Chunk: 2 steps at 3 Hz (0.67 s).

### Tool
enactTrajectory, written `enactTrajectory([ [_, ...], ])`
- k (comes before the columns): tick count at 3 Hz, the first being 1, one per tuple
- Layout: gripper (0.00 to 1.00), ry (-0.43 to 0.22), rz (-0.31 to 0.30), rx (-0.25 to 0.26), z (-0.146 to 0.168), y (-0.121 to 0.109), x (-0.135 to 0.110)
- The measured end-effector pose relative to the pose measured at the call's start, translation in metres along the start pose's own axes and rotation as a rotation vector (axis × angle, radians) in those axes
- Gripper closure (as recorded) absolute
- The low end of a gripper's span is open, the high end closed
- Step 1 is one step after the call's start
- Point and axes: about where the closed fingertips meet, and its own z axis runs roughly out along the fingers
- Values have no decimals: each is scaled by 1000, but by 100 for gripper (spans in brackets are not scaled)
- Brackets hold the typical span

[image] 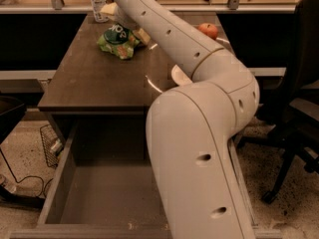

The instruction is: Place green rice chip bag into top drawer

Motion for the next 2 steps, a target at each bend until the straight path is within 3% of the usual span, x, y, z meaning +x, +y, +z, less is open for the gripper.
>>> enactTrajectory([
  [1, 18, -97, -29, -4, 20, -9, -28],
  [2, 42, -102, -30, -4, 17, -12, -27],
])
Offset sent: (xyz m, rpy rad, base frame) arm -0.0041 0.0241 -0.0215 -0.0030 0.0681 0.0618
